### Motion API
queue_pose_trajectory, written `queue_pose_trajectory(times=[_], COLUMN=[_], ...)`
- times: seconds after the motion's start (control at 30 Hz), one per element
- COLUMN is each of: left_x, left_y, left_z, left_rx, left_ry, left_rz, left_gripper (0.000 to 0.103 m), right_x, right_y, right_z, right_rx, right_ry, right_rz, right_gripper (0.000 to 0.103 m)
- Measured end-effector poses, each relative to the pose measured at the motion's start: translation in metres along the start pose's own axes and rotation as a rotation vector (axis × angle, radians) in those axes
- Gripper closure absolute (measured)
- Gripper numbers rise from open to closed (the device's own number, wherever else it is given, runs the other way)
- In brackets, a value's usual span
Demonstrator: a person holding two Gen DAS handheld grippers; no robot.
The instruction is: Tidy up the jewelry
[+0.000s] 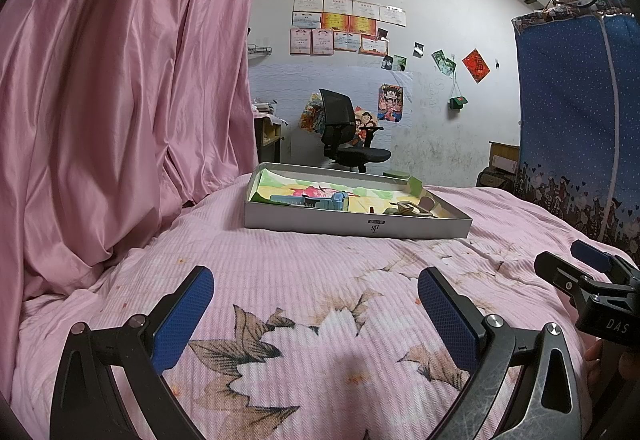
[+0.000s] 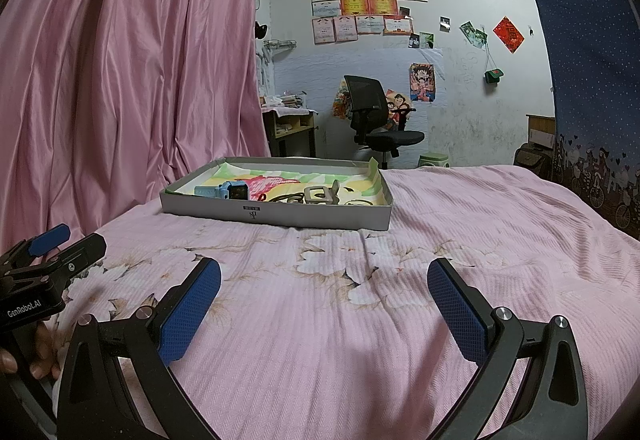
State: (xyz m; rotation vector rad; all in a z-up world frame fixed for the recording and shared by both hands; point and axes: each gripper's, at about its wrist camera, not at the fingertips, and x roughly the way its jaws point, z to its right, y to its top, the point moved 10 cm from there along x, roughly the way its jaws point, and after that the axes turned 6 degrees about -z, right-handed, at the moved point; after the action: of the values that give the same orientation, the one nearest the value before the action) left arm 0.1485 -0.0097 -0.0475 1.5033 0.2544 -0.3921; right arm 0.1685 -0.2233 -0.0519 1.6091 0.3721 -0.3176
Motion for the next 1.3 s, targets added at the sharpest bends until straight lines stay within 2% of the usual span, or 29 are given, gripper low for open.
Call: queue_pose_trajectory(times=[1.3], left_x=[-0.0030], left_y=[0.0036], left_z=[-0.0032], left_rx=[0.011], left_ry=[0.014], left_rz=[0.016], left_gripper=[0.000], right_x=[0.0000], right_y=[0.0002], right_z=[0.0001], right_rx=[0.000], right_ry=[0.000], right_rz=[-0.001], right_gripper=[0.001])
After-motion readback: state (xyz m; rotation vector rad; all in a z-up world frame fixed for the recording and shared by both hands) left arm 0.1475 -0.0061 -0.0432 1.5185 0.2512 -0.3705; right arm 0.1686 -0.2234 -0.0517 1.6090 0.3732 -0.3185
